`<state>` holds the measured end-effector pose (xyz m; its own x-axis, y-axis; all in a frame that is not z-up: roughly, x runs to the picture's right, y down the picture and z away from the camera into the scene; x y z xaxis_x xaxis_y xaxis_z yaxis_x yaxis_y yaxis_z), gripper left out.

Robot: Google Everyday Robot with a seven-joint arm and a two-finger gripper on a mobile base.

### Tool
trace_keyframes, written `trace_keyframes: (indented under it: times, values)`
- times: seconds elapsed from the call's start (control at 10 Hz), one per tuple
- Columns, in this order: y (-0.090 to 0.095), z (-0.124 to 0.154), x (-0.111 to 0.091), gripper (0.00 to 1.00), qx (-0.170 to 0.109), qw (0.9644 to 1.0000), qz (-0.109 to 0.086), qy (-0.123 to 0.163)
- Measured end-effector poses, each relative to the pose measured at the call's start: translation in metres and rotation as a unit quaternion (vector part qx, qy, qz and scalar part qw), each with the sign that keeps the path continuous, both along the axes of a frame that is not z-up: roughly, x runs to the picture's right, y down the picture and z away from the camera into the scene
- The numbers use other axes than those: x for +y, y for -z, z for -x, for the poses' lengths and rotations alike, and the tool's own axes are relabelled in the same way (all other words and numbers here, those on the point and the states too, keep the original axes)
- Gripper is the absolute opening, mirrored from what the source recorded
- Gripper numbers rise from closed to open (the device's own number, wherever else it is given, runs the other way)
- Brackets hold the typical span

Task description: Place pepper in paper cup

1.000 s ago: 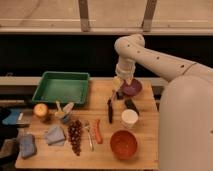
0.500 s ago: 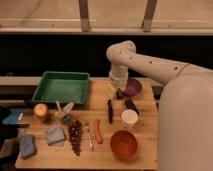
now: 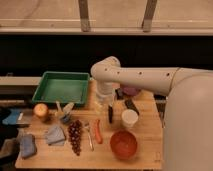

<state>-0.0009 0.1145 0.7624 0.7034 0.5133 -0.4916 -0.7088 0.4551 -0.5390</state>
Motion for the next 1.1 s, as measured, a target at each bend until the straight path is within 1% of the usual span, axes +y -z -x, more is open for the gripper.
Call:
trace_keyframes:
  times: [0.1, 0.3, 0.5, 0.6, 0.7, 0.8, 0.9, 1.0, 1.1]
  values:
    - [0.001, 0.007, 0.003, 0.62, -0.007, 1.0000, 0.001, 0.002]
    - [0.001, 0.003, 0.003, 0.62, -0.003, 1.0000, 0.002, 0.001]
    - [0.000, 0.006, 0.003, 0.62, -0.007, 1.0000, 0.006, 0.001]
    - [-0.006, 0.012, 0.008, 0.62, -0.016, 0.9996, 0.021, 0.006]
    - [-0.011, 0.020, 0.013, 0.62, -0.022, 0.9993, 0.029, 0.008]
    - [-0.020, 0.029, 0.028, 0.62, -0.032, 0.9984, 0.046, 0.009]
    - [-0.028, 0.033, 0.045, 0.62, -0.036, 0.9975, 0.061, 0.004]
    - [-0.031, 0.040, 0.061, 0.62, -0.044, 0.9963, 0.074, -0.002]
    - [-0.032, 0.046, 0.073, 0.62, -0.050, 0.9951, 0.086, -0.006]
